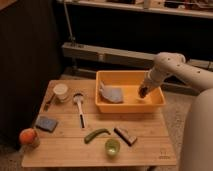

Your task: Place grapes in tray

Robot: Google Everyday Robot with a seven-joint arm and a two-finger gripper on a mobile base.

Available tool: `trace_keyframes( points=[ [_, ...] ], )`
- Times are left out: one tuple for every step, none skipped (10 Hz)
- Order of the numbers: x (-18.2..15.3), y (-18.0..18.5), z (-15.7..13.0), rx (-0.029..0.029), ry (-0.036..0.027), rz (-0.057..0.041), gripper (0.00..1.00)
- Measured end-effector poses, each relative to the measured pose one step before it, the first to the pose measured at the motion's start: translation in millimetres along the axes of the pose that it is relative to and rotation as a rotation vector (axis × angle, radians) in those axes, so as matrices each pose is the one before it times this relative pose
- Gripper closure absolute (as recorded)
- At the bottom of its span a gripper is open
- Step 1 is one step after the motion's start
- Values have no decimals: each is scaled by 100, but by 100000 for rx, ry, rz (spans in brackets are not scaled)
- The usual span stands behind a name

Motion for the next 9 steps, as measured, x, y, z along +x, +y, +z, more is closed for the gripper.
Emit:
trace_keyframes(
  points=[
    [66, -118, 324, 694, 1516, 421, 60],
    [152, 193, 217, -45, 1755, -491, 49],
    [238, 298, 109, -133, 1810, -755, 41],
    [402, 400, -23, -1051, 2167, -784, 31],
    [-14, -102, -37, 23, -33, 96, 29],
    [-22, -147, -58, -13, -101, 219, 29],
    [14, 49, 43, -38, 38, -61, 29],
    [6, 223, 36, -69, 26, -292, 29],
    [2, -9, 3, 6, -1, 6, 29]
  ],
)
